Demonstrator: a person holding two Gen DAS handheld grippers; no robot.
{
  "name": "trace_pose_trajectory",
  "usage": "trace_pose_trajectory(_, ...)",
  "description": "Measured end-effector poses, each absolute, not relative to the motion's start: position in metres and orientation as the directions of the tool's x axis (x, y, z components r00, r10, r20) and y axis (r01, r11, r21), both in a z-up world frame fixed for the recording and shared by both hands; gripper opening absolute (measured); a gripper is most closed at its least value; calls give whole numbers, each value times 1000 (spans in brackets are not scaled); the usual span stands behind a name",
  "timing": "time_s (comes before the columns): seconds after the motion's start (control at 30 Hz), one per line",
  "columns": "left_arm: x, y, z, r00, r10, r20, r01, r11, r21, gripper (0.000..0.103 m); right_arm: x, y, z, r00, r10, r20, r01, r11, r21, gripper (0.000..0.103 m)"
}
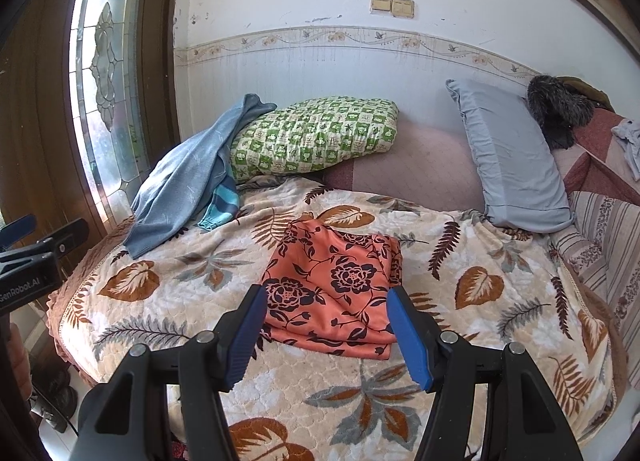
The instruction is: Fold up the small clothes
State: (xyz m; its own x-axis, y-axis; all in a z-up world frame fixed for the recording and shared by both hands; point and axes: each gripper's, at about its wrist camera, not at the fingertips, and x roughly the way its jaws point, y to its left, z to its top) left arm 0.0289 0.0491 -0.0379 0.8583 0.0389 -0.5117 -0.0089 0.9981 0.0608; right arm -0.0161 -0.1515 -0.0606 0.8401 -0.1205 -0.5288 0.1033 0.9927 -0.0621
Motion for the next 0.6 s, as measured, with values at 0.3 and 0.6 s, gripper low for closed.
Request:
trace_pose_trajectory(0.3, 39, 69, -46, 843, 46, -536, -19, 998, 57, 103, 1, -129, -65, 830, -110, -547, 75, 993, -86, 66)
trace_pose_trajectory(0.6, 48, 84, -49, 833, 74, -548, -45, 997, 65, 103, 20, -111, -71, 821, -81, -566, 39, 996, -85, 66)
